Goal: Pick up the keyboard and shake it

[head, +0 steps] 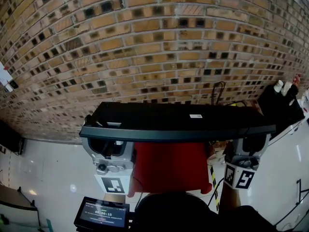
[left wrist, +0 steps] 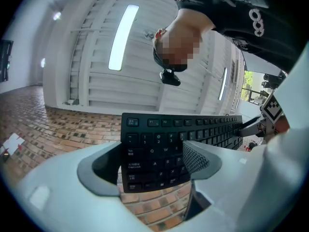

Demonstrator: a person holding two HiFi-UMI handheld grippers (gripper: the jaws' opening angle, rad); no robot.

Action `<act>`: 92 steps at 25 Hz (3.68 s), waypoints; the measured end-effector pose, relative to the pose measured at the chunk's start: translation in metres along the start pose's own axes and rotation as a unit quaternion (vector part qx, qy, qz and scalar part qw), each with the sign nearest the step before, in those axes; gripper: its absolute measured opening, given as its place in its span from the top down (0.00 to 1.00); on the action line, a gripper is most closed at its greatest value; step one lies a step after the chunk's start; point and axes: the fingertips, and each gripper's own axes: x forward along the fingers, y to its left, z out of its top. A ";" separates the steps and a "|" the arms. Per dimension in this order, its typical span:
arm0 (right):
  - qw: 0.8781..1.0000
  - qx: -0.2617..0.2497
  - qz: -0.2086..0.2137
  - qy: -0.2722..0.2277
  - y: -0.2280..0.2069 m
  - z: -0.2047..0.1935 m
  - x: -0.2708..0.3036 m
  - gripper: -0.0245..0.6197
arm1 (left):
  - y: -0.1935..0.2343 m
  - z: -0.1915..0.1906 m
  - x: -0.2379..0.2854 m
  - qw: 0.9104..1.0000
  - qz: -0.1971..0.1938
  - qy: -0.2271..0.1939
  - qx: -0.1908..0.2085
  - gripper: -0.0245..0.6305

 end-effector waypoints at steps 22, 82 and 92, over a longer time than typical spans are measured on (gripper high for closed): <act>0.996 -0.030 0.062 0.061 0.040 -0.054 0.008 0.42 | 0.020 -0.080 -0.044 0.992 0.049 0.099 -0.058 0.35; 0.920 -0.012 0.138 0.366 0.086 -0.217 -0.111 0.42 | -0.020 -0.220 -0.207 0.893 0.054 0.417 -0.163 0.35; 0.882 -0.008 0.136 0.452 0.083 -0.256 -0.169 0.42 | -0.045 -0.236 -0.263 0.854 0.051 0.485 -0.180 0.35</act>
